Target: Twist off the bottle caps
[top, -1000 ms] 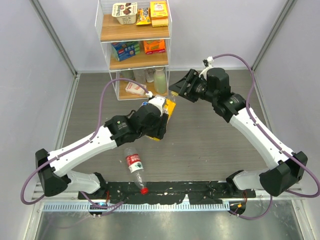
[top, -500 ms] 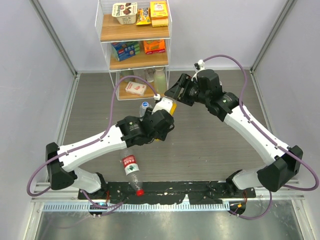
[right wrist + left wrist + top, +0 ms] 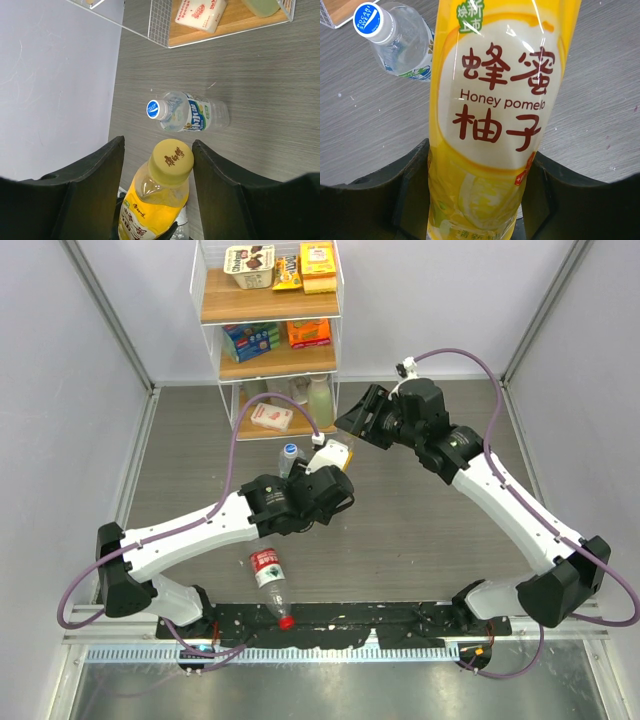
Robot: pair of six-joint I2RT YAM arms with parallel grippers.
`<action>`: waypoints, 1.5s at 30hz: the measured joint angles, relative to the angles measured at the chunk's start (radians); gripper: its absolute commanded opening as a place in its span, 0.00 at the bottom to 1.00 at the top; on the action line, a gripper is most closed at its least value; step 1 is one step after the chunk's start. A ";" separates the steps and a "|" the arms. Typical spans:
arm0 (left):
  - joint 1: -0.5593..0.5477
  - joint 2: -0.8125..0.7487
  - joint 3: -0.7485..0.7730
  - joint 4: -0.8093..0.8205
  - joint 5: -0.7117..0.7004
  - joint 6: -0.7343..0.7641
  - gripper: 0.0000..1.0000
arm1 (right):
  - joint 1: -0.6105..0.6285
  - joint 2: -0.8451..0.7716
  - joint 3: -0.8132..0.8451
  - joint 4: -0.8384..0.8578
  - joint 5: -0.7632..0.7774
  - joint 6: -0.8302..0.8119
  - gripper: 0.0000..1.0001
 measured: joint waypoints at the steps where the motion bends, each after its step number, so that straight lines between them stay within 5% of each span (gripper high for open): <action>1: -0.001 0.000 0.000 0.000 -0.002 -0.002 0.13 | 0.000 -0.002 -0.001 0.002 0.002 0.001 0.59; 15: -0.020 0.010 0.005 -0.014 -0.035 -0.034 0.14 | 0.000 -0.026 -0.050 0.035 0.022 0.037 0.03; 32: -0.040 -0.024 -0.027 0.012 -0.003 -0.038 0.10 | -0.029 -0.169 -0.257 0.256 -0.062 0.034 0.02; 45: -0.034 -0.189 -0.208 0.171 0.178 -0.053 0.11 | -0.127 -0.185 -0.441 0.595 -0.438 0.095 0.02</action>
